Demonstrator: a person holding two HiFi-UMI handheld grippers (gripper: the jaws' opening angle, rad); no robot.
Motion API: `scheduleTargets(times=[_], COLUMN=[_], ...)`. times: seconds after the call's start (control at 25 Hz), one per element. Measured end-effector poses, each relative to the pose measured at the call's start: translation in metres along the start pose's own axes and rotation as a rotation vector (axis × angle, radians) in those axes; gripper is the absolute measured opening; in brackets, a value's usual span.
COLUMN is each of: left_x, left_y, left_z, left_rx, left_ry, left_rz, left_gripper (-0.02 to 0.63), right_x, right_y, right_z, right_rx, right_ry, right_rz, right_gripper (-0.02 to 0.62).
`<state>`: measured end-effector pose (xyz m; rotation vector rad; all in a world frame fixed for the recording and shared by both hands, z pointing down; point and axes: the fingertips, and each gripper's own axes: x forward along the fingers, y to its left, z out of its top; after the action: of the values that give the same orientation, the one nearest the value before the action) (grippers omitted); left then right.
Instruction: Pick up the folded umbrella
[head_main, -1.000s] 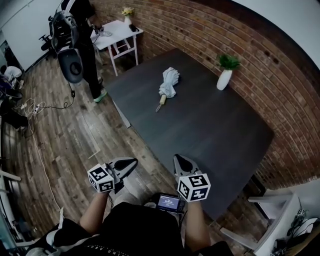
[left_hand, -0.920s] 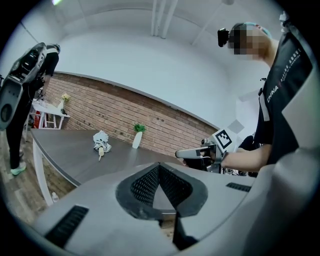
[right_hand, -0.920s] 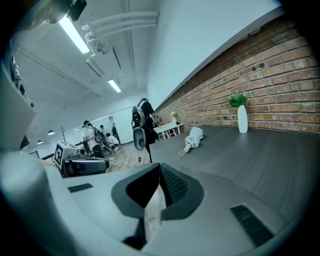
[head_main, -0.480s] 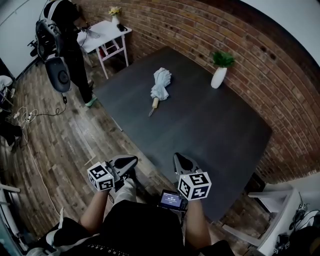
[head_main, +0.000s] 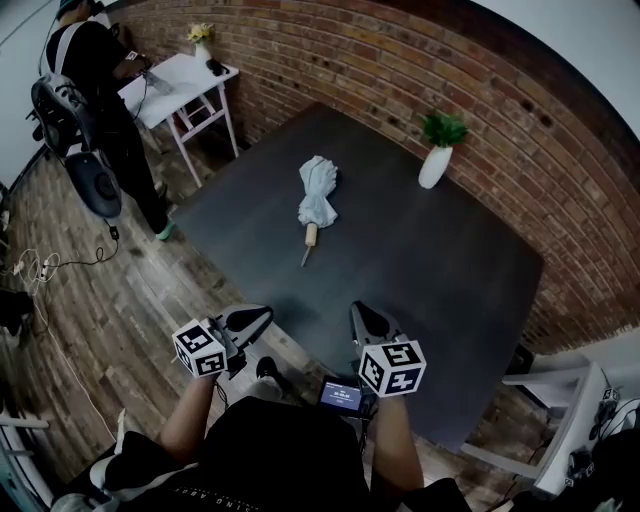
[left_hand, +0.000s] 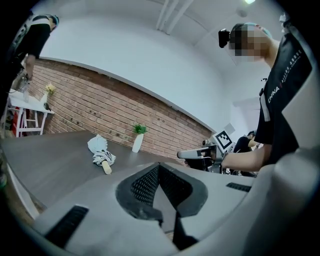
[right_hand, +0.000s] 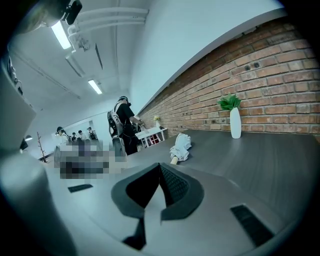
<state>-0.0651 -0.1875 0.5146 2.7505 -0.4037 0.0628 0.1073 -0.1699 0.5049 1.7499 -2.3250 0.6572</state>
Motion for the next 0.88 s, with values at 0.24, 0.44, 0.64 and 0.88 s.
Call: scheduleTargets(times=[0.24, 0.44, 0.64, 0.88], left_x=[-0.004, -0.012, -0.019, -0.011], left_y=[0.050, 0.084, 0.111, 0.117], left_z=[0.017, 0.026, 0.036, 0.033], left_rx=[-0.003, 0.001, 0.001, 0.001], left_ry=[0.029, 0.044, 0.046, 0.065], left_rz=[-0.074, -0.126, -0.156, -0.212], left_gripper=[0.003, 0.003, 0.003, 0.003], right_x=[0.042, 0.070, 0.087, 0.091], right_y=[0.013, 0.025, 0.039, 0.038], right_z=[0.013, 0.023, 0.026, 0.026], right_rx=[0.020, 0.034, 0.046, 0.063], right_ry=[0.003, -0.013, -0.026, -0.027], right_rz=[-0.061, -0.110, -0.149, -0.185], right_gripper=[0.009, 0.009, 0.009, 0.009])
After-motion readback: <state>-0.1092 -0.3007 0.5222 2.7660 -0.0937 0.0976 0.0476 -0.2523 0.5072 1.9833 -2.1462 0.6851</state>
